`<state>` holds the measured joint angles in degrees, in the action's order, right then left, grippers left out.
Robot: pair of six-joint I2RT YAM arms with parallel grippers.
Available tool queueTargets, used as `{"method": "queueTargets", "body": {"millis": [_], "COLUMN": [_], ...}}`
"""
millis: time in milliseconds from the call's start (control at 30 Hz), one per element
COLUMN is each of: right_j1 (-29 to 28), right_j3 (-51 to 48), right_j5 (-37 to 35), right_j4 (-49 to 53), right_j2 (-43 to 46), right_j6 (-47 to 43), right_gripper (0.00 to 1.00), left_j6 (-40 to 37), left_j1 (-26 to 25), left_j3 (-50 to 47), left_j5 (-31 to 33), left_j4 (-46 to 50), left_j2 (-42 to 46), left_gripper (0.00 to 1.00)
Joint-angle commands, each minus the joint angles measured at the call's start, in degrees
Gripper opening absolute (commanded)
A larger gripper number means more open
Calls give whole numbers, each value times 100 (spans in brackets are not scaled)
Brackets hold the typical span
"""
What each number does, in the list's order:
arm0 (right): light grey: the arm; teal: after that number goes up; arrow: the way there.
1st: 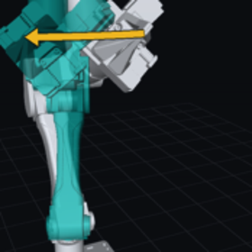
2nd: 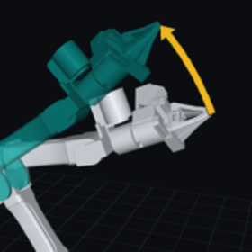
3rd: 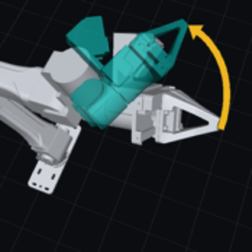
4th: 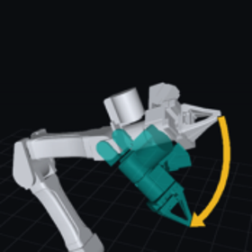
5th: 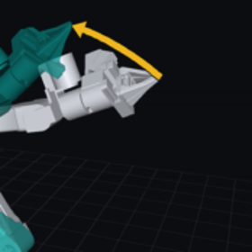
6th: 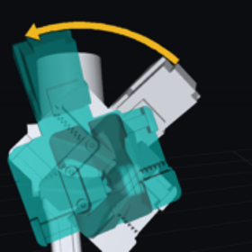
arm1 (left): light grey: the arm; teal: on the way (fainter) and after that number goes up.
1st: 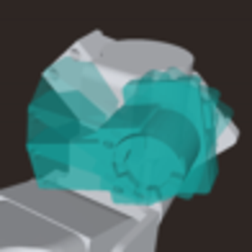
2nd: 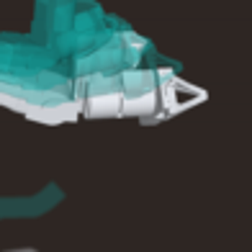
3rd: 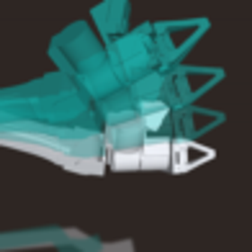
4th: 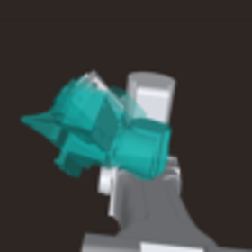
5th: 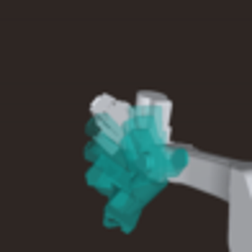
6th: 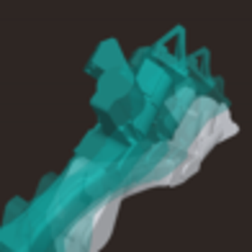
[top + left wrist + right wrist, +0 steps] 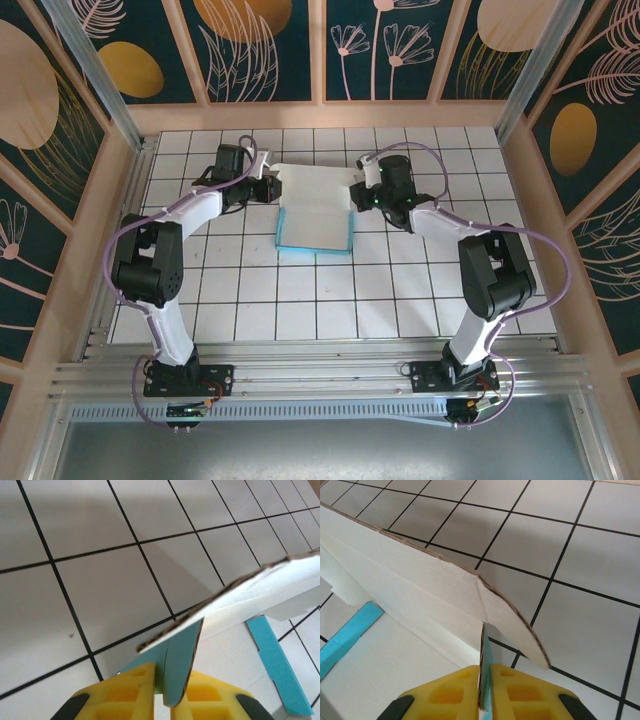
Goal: Fold the paper box
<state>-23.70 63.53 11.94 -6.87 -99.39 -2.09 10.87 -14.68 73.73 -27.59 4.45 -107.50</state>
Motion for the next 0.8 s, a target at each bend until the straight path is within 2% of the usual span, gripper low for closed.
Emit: {"method": "queueTargets", "body": {"millis": [0, 333, 567, 767], "right_j1": [-161, -285, -425, -517], "right_j3": [-133, -493, -859, -1211], "right_j5": [-47, -301, -480, -512], "right_j4": [-316, -497, -821, -1041], "right_j2": [266, 448, 664, 766], "right_j6": [121, 271, 912, 1472], "right_gripper": [14, 14, 14, 14], "left_j6": [424, 1194, 1698, 1773], "left_j1": [-165, -223, -292, -325], "left_j3": [-303, -1326, -1732, -1983], "left_j5": [-130, -164, -277, -216], "left_j4": [-300, -1084, -1584, -1618], "left_j2": [294, 694, 809, 879], "left_gripper": [15, 17, 17, 17]}}
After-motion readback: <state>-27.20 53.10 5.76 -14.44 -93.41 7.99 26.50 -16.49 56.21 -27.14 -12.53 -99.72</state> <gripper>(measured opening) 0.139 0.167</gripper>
